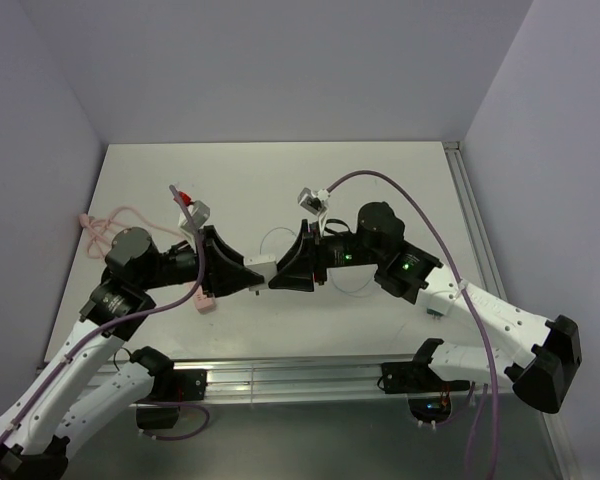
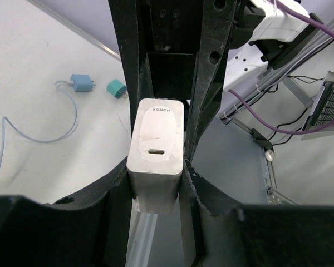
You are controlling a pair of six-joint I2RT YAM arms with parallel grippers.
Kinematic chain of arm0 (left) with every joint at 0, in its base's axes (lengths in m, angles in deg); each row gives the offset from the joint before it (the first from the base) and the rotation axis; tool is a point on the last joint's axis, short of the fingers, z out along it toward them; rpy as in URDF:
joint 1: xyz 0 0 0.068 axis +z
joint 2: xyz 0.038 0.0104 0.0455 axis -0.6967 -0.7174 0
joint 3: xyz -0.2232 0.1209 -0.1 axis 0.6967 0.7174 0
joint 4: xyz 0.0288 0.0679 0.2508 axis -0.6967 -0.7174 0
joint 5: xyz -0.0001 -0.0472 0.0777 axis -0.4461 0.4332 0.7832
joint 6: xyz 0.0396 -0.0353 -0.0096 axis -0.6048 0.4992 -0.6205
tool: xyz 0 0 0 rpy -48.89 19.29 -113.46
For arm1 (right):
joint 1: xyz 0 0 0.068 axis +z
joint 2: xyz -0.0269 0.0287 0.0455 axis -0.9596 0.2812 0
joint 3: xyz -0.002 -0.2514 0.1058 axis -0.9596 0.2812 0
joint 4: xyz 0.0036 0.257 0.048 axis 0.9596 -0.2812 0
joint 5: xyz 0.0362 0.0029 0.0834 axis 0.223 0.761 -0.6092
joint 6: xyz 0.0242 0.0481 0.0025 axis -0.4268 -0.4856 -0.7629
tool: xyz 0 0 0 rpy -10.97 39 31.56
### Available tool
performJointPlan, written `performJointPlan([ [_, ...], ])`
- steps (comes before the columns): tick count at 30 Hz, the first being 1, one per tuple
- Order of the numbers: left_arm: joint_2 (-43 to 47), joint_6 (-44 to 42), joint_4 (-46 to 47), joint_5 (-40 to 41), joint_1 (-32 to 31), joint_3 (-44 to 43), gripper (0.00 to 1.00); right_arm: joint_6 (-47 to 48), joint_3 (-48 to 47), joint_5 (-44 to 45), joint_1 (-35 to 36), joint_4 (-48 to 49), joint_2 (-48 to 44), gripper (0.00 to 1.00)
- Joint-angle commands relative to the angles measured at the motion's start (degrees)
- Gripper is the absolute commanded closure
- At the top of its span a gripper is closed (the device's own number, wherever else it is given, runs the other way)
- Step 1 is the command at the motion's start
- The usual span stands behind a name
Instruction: Insert the plug
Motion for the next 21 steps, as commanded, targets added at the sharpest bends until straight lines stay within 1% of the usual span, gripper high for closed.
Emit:
performJointPlan([
  [1,1.09,1.16,5.72,0.24,0.16,-0.82,1.0,-0.22,-1.13,0.51,1.05,6.19,-0.43,0.51],
  [5,1.09,2.38,7.56,0.5,0.16,-0.04,1.0,-2.5,0.8,0.6,1.14,10.76,-0.52,0.52],
  [6,1.09,2.65,8.44,0.59,0.24,0.06,1.0,-2.94,0.89,0.51,1.23,11.55,-0.17,0.53],
  [7,1.09,3.17,8.88,0.59,0.24,0.23,0.99,-3.47,0.98,0.69,1.4,12.52,0.1,0.56],
  [8,0.92,3.53,9.15,0.5,0.24,0.67,1.0,-3.74,0.9,0.78,1.58,12.7,0.36,0.7],
  [9,0.74,3.88,9.84,-0.02,0.24,0.67,1.0,-3.83,0.37,1.12,1.75,12.53,0.88,0.81],
  [10,0.66,3.97,9.85,-0.02,0.16,0.67,1.0,-3.83,0.02,1.04,1.76,12.35,1.33,0.95],
  [11,0.48,3.97,9.5,-0.37,0.24,0.5,1.0,-3.65,-0.33,0.87,1.84,11.92,1.68,1.0],
  [13,0.48,3.1,7.41,0.41,0.24,-0.46,1.0,-2.43,-0.77,0.6,2.02,10.87,1.95,1.0],
  [14,0.65,2.65,6.17,1.46,0.24,-0.91,0.98,-1.64,-0.77,1.47,2.02,10.25,1.68,1.0],
  [15,1.0,1.78,2.94,2.86,0.24,-1.34,0.81,0.28,-0.6,2.35,2.11,9.37,0.81,1.0],
  [16,1.96,1.34,1.17,4.62,0.16,-1.78,0.71,1.43,-0.6,3.14,2.19,7.45,0.37,1.0],
  [17,2.67,0.98,-0.15,8.03,0.16,-2.48,0.63,2.4,-0.6,4.8,2.2,6.21,-0.59,1.0],
  [18,3.28,0.72,-1.56,10.41,0.24,-2.84,0.5,4.5,-0.69,5.95,2.2,3.85,-1.04,1.0],
  [19,4.25,0.63,-5.14,12.52,0.16,-3.97,0.42,5.39,-0.69,7.35,2.2,2.87,-1.57,1.0],
  [20,4.61,0.63,-6.4,15.76,0.24,-4.42,0.31,6.18,-0.69,7.72,2.2,2.25,-2.44,1.0],
  [21,4.87,0.19,-7.71,16.58,0.24,-4.86,0.3,7.32,-0.43,8.07,2.2,1.29,-2.88,1.0],
])
